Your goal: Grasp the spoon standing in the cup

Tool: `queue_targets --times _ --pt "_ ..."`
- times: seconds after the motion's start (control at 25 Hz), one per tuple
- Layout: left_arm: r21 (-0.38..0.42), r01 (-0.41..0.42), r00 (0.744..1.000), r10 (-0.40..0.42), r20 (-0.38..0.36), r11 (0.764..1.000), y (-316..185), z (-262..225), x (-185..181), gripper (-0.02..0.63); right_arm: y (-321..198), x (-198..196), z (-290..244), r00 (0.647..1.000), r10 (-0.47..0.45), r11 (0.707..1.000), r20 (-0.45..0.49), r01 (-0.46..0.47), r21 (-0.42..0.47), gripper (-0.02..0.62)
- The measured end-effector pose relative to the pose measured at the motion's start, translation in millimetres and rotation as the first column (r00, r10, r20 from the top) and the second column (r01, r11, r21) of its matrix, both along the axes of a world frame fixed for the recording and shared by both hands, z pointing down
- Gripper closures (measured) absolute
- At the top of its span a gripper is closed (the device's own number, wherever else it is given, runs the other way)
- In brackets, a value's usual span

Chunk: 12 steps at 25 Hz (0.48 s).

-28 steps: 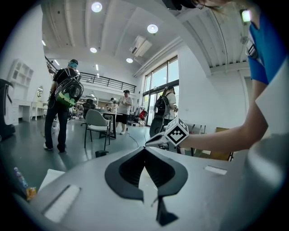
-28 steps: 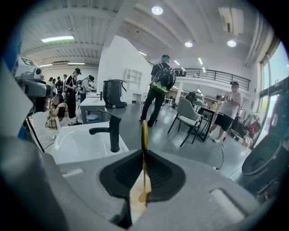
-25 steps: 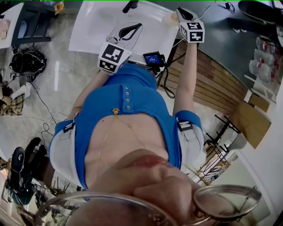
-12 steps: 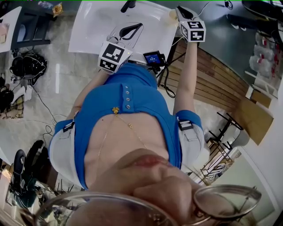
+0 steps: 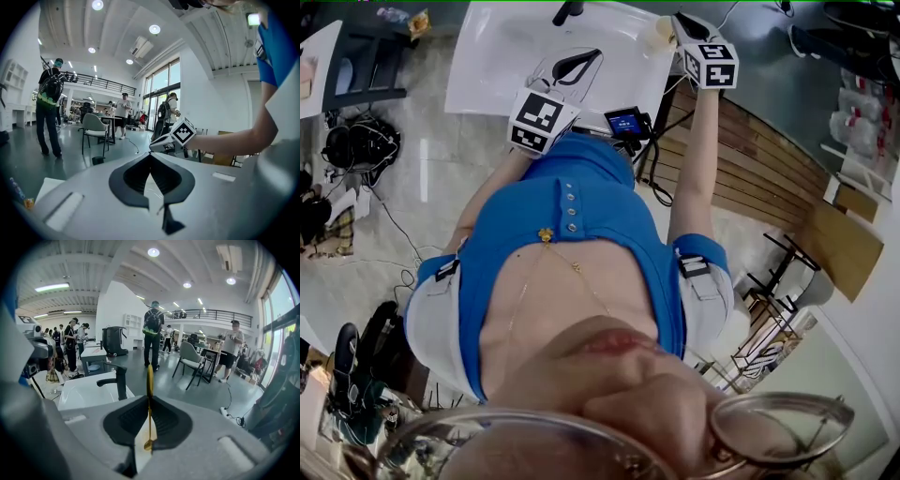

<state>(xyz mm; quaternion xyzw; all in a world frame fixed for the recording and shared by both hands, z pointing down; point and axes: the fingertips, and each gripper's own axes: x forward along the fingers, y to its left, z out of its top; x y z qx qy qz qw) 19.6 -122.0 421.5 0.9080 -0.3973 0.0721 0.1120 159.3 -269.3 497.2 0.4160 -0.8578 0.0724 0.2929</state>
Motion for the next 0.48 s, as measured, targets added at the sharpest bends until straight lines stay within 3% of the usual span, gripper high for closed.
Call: queue_targets --times 0.48 --pt "-0.003 0.004 1.0 -0.004 -0.001 1.0 -4 -3 -2 0.606 9 -3 12 1.0 -0.001 0.999 0.008 0.001 -0.043 0.574"
